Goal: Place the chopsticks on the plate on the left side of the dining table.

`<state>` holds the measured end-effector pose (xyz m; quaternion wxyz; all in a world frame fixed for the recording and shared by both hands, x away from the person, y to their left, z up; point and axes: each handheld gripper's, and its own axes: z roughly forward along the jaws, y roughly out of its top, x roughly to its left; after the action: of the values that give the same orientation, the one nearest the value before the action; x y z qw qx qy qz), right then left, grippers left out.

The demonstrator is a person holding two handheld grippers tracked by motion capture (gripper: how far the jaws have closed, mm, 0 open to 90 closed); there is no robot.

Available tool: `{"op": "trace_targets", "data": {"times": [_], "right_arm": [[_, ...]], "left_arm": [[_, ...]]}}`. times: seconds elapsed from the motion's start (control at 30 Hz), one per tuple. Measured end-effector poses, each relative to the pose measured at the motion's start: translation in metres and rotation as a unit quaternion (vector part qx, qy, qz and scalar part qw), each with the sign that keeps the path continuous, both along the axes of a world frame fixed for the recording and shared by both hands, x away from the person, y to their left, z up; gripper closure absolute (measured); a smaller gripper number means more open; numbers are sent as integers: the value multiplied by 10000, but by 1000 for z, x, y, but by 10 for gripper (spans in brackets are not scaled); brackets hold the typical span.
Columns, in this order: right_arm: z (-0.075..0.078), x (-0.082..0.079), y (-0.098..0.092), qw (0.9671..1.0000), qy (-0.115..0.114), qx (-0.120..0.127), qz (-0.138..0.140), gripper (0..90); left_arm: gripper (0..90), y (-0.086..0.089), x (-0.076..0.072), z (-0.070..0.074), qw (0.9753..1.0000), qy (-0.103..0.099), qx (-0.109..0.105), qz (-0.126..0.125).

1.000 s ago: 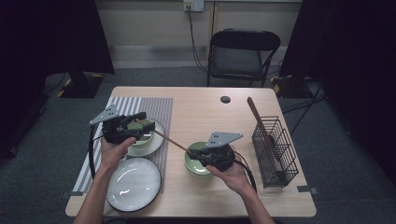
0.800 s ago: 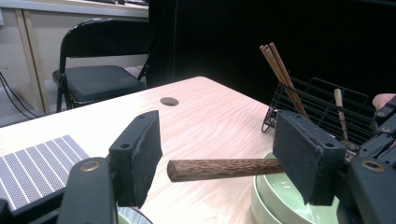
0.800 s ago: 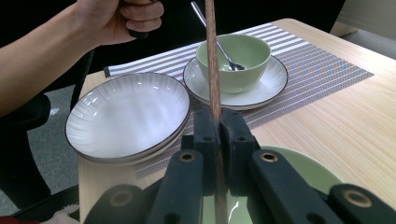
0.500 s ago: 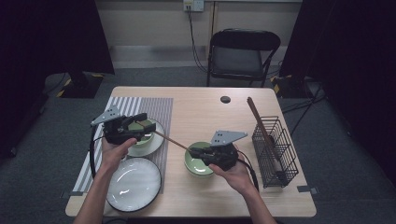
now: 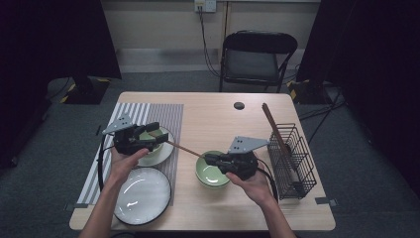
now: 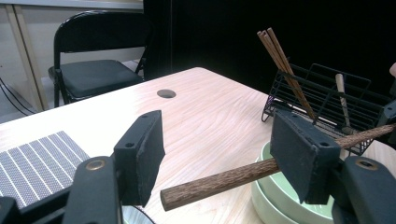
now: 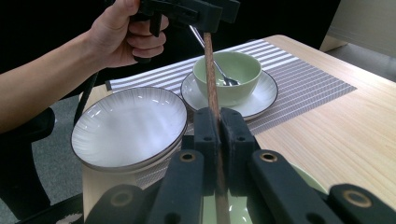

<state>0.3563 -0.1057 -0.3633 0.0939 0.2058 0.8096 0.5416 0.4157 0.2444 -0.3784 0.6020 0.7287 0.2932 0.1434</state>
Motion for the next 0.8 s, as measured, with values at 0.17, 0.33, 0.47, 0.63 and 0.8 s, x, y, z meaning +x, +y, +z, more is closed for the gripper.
{"op": "trace_targets", "data": {"times": [0.17, 0.33, 0.47, 0.63, 0.8], "right_arm": [[-2, 2, -1, 10000, 42, -11, -39, 865], [-8, 8, -3, 9998, 157, -60, -119, 865], [-12, 11, -4, 9996, 238, -77, -159, 865], [-8, 8, -4, 9997, 178, -60, -158, 865], [-6, 6, -3, 9994, 246, -151, -214, 865]], "left_arm": [[352, 1, -1, 0, 10000, -62, -18, 20], [351, 3, -6, 9, 9995, -292, -112, 37], [351, -8, -10, 10, 9984, -426, 53, -364], [351, -26, -10, 3, 9955, -463, 509, -655], [351, -39, -10, -5, 9915, -468, 934, -779]]}}
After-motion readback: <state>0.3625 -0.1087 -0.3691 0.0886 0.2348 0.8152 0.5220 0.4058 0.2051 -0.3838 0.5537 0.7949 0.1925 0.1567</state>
